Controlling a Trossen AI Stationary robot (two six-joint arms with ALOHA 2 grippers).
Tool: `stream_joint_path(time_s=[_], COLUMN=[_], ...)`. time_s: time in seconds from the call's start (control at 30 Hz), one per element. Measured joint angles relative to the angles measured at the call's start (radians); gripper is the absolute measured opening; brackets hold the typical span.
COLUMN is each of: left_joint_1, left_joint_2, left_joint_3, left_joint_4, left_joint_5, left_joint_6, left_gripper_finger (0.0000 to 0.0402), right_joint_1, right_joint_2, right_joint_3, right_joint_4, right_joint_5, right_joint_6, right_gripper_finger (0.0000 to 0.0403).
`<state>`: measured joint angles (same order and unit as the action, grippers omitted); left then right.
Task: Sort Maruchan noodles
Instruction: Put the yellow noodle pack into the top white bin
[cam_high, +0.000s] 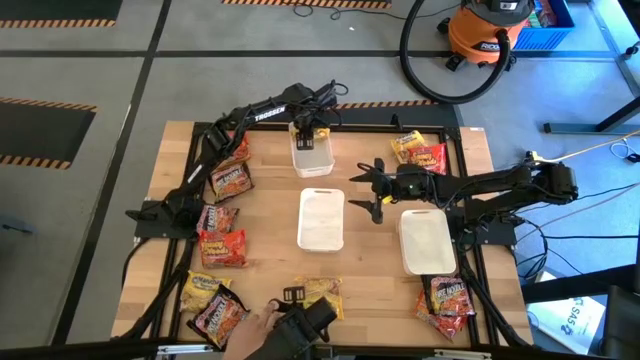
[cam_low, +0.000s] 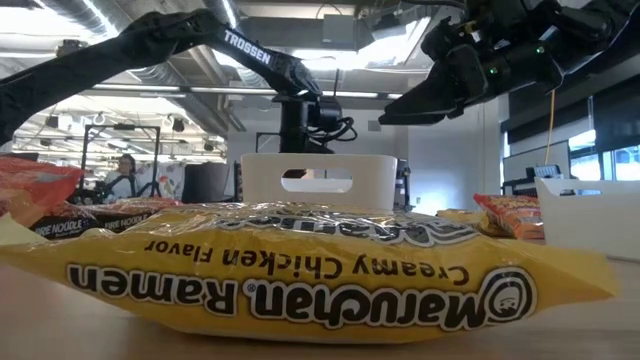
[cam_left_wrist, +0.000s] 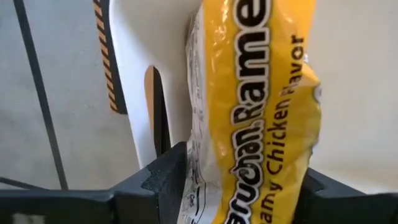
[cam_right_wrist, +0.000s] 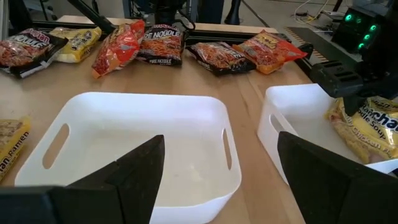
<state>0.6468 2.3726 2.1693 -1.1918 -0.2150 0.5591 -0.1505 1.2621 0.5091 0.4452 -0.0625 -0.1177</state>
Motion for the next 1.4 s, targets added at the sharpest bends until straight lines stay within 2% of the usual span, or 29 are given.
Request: stream_joint_path(time_s=[0.3,0.47,0.83,1.03,1.2,1.4], left_joint_1=[0.006,0.027,0.08,0.054,0.03,-0.018], left_joint_2=[-0.001,-0.004,-0.004,-0.003,-0.002,-0.103], left_joint_3=[0.064,0.113,0.111,0.114,0.187,0.177], left_joint_4=[-0.011,-0.025,-0.021,-0.033,-0.086,-0.096], left_joint_5=[0.0,0.056,0.078,0.061,0.033,-0.034], left_joint_6=[-0.002,0.0,-0.034,-0.033,-0.03,-0.038], left_gripper_finger=[0.0179,0.0179,0.0179,0.0179,0.0179,0.0179], right_joint_1=[0.0,0.0,0.0,0.0,0.0,0.0], right_joint_2=[0.0,0.0,0.0,0.0,0.0,0.0], right_joint_3=[0.0,0.0,0.0,0.0,0.0,0.0], right_joint_4=[-0.001,-0.001,0.0,0.0,0.0,0.0], right_joint_5=[0.0,-0.001,-0.001,-0.002,-0.002,-0.001], right_joint_6=[0.0,0.0,0.0,0.0,0.0,0.0], right_gripper_finger=[0.0293,0.0293,0.0293,0.0293,0.0293,0.0293])
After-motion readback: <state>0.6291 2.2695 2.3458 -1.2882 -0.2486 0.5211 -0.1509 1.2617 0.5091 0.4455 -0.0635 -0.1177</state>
